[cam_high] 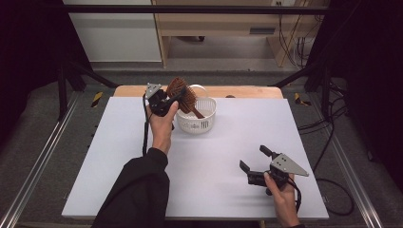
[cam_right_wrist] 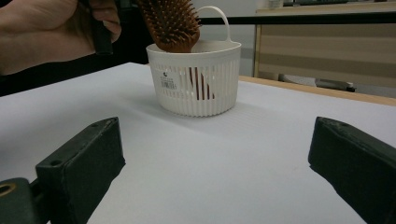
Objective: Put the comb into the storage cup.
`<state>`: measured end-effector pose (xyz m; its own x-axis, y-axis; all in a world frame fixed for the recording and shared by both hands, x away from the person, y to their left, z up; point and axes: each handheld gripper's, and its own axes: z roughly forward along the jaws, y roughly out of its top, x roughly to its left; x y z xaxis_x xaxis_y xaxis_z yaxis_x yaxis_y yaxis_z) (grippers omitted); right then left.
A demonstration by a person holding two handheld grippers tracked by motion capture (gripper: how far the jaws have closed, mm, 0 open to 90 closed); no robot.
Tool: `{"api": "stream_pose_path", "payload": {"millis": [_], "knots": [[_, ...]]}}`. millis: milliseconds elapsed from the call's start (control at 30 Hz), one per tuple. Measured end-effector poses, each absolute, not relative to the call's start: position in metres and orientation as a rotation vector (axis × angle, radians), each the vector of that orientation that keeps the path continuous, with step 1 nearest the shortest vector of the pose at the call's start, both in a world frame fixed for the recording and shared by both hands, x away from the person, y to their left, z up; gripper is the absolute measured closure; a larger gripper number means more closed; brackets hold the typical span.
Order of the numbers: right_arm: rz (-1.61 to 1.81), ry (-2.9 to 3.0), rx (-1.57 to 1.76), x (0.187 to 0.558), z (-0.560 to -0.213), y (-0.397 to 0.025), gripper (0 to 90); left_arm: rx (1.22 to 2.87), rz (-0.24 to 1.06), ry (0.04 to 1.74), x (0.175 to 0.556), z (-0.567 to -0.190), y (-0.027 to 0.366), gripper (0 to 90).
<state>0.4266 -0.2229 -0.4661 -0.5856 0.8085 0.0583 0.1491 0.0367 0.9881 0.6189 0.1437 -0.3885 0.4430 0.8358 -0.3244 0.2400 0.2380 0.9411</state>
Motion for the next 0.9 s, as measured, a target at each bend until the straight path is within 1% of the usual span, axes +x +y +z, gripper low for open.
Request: {"api": "stream_pose_path", "payload": {"millis": [900], "knots": [[1.591,1.78,0.97,0.426,-0.466,-0.223,3.6,1.306,0.524,1.087,0.617,-0.394,0.155,44.6]]}}
